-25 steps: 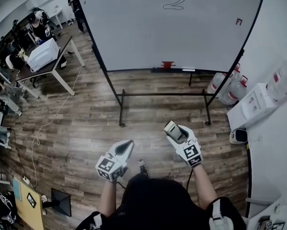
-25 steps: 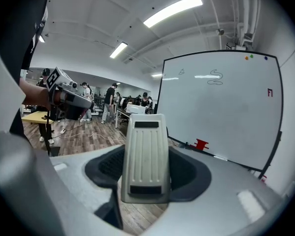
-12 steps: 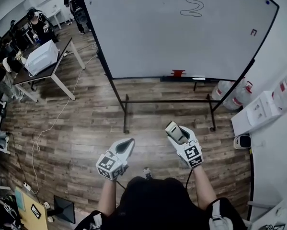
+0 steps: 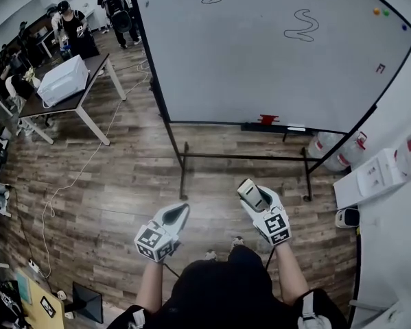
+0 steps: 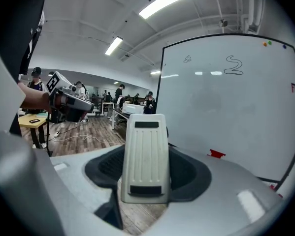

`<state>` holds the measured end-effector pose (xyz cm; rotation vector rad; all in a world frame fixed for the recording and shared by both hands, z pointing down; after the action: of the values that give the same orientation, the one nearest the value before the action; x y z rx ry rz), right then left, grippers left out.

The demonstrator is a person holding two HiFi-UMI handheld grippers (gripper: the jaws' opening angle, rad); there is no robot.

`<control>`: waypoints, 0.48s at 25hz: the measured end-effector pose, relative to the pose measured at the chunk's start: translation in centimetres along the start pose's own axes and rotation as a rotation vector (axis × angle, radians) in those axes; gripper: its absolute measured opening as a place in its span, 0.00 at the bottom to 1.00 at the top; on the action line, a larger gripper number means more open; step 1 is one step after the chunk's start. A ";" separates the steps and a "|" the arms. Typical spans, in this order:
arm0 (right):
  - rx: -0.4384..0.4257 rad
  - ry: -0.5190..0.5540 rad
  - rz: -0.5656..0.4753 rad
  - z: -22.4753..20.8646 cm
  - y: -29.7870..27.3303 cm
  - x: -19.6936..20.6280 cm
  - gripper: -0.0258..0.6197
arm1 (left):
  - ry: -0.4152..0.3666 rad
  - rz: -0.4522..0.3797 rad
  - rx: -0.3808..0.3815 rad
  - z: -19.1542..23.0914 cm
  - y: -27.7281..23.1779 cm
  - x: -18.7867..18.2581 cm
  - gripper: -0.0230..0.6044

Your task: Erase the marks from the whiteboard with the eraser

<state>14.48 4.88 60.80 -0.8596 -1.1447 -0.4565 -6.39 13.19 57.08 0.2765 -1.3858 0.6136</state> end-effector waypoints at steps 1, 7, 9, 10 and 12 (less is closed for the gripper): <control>-0.002 0.006 0.004 -0.3 -0.6 -0.2 0.44 | 0.005 0.004 -0.004 0.5 -0.2 0.1 0.05; -0.032 0.022 0.012 -3.3 -5.1 -1.5 0.43 | 0.035 0.019 -0.049 3.4 -2.0 -0.1 0.05; -0.041 0.025 0.007 -4.8 -7.0 -2.2 0.43 | 0.024 0.011 -0.068 4.8 -3.1 -0.9 0.05; -0.044 0.027 0.002 -5.7 -7.9 -2.7 0.43 | 0.016 0.007 -0.078 5.5 -3.7 -1.5 0.05; -0.048 0.033 -0.011 -7.5 -10.0 -3.9 0.43 | 0.000 -0.002 -0.104 7.2 -4.9 -2.6 0.05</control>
<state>10.45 -7.53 59.57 -0.8848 -1.1120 -0.5068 -9.83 4.77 56.73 0.1947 -1.4118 0.5379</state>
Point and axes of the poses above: the fingertips, and each gripper's own axes: y backward along the fingers, z to its left, x out of its underside, the point moved 2 cm from there along y, backward along the fingers, and after that the axes turned 1 degree about x, right-handed, at the moved point
